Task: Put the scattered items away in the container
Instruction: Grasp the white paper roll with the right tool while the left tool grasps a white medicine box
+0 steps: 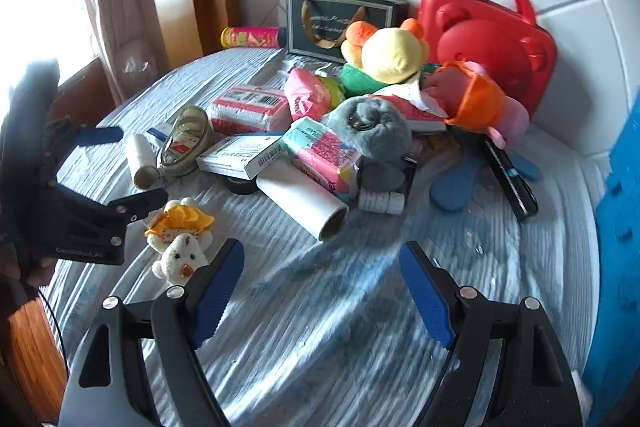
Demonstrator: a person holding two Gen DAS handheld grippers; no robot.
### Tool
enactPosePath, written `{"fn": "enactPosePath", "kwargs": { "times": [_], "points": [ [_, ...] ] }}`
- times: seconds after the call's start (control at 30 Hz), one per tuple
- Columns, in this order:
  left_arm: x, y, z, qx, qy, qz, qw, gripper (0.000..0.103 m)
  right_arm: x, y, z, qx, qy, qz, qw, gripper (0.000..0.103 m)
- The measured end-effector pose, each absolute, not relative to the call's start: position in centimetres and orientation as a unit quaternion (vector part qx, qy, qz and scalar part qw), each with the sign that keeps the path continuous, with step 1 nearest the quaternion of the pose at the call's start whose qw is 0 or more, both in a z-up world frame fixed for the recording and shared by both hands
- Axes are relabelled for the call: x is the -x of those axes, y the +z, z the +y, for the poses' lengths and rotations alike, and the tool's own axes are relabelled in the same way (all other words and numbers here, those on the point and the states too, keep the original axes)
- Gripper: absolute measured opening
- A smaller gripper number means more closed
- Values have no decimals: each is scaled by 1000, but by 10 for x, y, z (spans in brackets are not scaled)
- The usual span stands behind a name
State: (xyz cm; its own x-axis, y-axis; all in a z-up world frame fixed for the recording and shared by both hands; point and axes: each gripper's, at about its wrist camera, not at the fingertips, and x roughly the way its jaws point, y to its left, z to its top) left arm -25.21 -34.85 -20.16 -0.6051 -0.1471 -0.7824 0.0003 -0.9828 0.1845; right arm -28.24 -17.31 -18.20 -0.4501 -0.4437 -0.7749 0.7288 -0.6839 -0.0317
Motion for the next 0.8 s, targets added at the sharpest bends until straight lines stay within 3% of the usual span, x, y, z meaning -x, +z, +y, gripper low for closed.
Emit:
{"fn": "enactPosePath", "kwargs": {
  "times": [0.5, 0.6, 0.67, 0.77, 0.8],
  "points": [
    [329, -258, -355, -509, -848, -137, -65, 101, 355, -259, -251, -431, -700, 313, 476, 80],
    [340, -267, -355, -520, -841, -135, -67, 101, 361, -268, -262, -442, -682, 325, 484, 69],
    [347, -270, -355, -523, -839, -135, -69, 96, 364, -272, -267, -448, -676, 330, 482, 66],
    [351, -268, -359, -517, -842, -137, -68, 88, 368, -276, -267, -455, -683, 329, 468, 54],
    [351, -265, -361, -513, -846, -127, -72, 81, 369, -277, -266, -458, -685, 328, 462, 53]
  ]
}}
